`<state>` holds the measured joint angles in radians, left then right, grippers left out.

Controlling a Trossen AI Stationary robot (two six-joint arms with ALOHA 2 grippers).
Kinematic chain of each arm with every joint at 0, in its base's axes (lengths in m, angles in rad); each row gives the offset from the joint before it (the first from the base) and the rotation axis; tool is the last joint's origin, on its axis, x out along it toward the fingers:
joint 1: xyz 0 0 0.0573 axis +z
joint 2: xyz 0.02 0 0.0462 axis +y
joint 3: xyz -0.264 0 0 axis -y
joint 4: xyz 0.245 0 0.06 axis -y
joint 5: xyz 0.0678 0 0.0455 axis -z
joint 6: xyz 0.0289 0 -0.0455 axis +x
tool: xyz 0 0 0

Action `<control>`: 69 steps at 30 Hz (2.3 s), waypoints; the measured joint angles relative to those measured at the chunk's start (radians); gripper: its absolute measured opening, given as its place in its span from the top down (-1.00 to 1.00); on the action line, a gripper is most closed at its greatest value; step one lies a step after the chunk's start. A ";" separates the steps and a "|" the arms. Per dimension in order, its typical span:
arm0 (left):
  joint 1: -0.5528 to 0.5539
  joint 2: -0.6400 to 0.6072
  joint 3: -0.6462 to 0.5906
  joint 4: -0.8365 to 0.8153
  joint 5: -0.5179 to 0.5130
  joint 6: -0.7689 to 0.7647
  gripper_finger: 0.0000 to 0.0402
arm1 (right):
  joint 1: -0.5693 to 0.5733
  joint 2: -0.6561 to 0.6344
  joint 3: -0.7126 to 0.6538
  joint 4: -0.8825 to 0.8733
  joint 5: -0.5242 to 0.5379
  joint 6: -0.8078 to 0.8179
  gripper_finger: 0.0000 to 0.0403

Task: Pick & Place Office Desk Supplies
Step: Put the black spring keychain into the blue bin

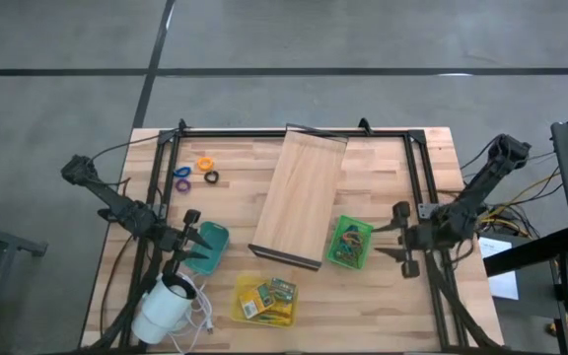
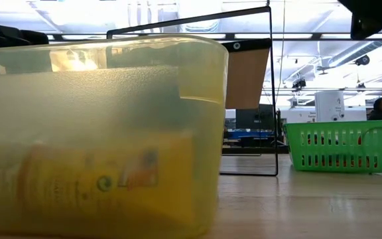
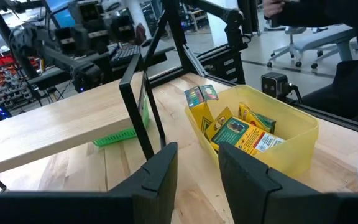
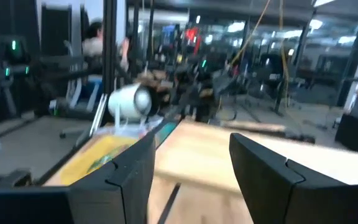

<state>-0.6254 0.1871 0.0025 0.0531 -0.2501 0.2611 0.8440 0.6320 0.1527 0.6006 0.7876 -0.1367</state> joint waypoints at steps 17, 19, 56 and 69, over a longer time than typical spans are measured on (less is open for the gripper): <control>0.000 0.000 0.000 0.000 0.000 0.000 0.40 | -0.082 -0.481 -0.003 -0.448 -0.194 -0.013 -0.02; 0.000 0.000 0.000 0.000 0.000 0.000 0.40 | -0.107 -0.484 0.003 -0.448 -0.194 -0.057 -0.02; 0.000 0.000 0.000 0.000 0.000 0.000 0.40 | -0.692 -0.504 -0.144 -0.384 -0.575 0.029 -0.02; 0.000 0.000 0.000 0.000 0.000 0.000 0.40 | -0.692 -0.505 -0.144 -0.386 -0.550 -0.020 -0.02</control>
<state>-0.6254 0.1875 0.0025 0.0532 -0.2503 0.2611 0.1520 0.1272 0.0090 0.2146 0.2375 -0.1568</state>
